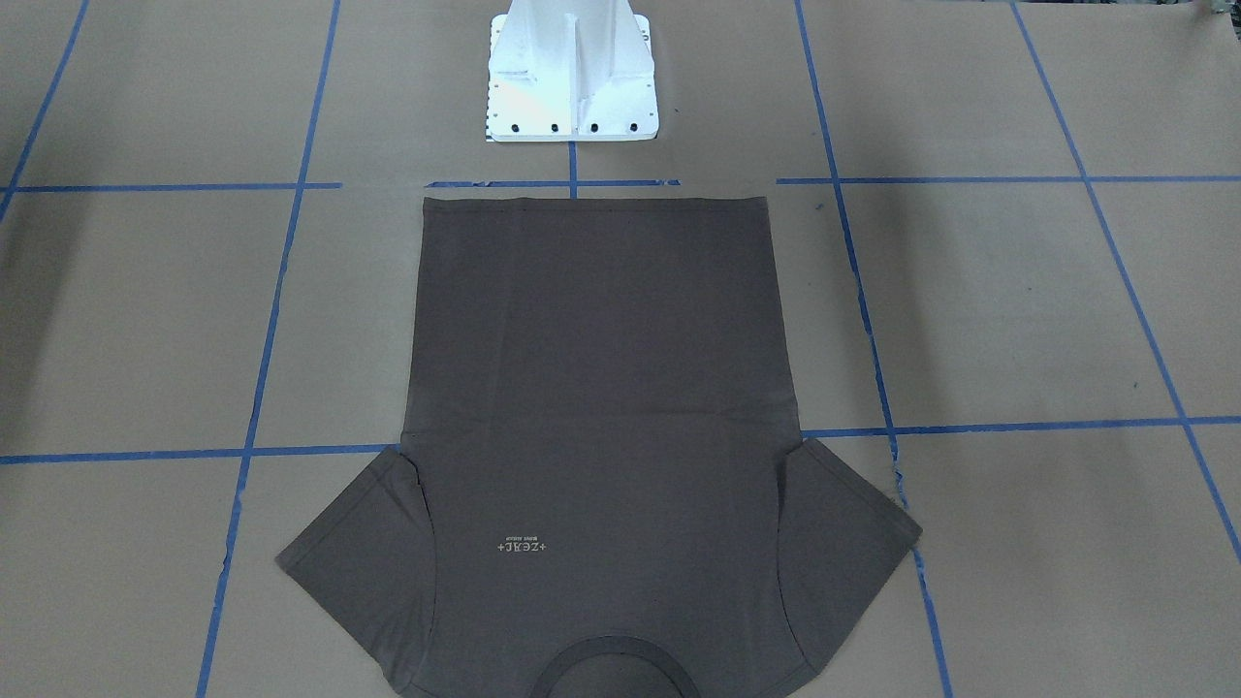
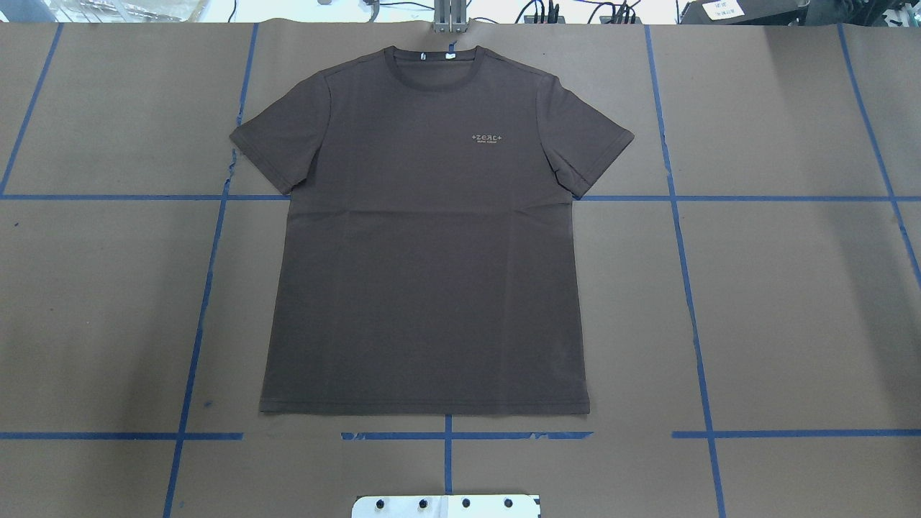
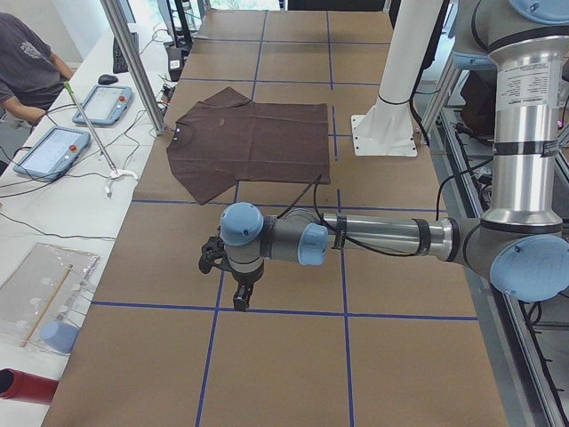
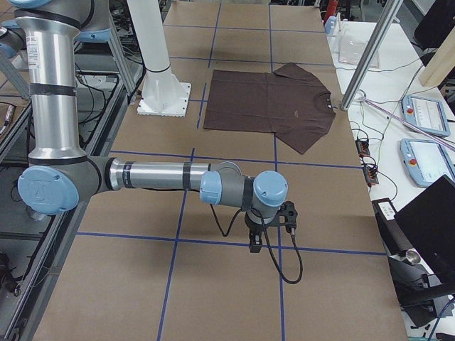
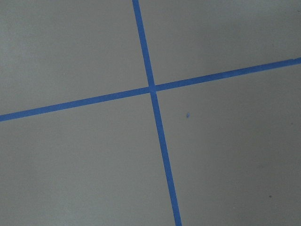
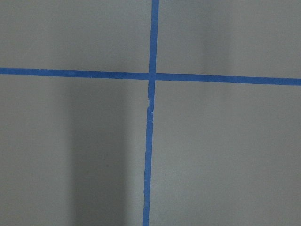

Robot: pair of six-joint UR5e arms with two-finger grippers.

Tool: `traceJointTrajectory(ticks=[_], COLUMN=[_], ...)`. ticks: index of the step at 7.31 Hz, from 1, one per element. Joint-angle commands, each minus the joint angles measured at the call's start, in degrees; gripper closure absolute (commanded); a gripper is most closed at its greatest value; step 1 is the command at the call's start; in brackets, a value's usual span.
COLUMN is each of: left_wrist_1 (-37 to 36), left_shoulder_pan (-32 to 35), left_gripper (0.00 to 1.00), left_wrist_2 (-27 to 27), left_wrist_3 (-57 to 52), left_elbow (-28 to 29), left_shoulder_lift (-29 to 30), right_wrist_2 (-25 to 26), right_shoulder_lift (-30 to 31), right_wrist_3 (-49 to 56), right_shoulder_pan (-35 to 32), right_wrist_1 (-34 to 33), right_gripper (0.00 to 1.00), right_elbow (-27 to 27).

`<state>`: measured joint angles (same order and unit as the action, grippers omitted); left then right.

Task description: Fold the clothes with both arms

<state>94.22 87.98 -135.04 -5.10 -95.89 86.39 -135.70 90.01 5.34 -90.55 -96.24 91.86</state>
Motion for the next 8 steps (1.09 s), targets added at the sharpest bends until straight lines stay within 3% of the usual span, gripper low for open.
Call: traceJointTrajectory(ticks=[1,2,5,6,8], left_wrist_1=[0.09,0.26,1.39,7.58,12.81], left_shoulder_pan=[0.00,0.00,-0.09,-0.17,-0.35], left_gripper=[0.00,0.00,0.00,0.00,0.00], left_wrist_2=[0.04,0.39,-0.14,-0.14,-0.23], left_wrist_3=[-0.17,0.09,-0.26,0.00,4.80], left_elbow=[-0.09,-0.79,-1.06,-0.80,-0.27], left_shoulder_lift=[0.09,1.22,9.21,9.67,10.97], right_wrist_2=[-0.09,-0.18,-0.62,-0.44,0.26], right_shoulder_lift=[-0.63,-1.07,-11.41,-16.57,-23.80], right_wrist_3=[-0.50,-0.50,-2.34,-6.61,-23.37], right_shoulder_pan=[0.02,0.02,4.12,7.98,17.81], right_wrist_1=[0.00,0.09,0.17,0.09,1.05], right_gripper=[0.00,0.00,0.00,0.00,0.00], right_elbow=[-0.10,0.25,0.60,-0.79,-1.86])
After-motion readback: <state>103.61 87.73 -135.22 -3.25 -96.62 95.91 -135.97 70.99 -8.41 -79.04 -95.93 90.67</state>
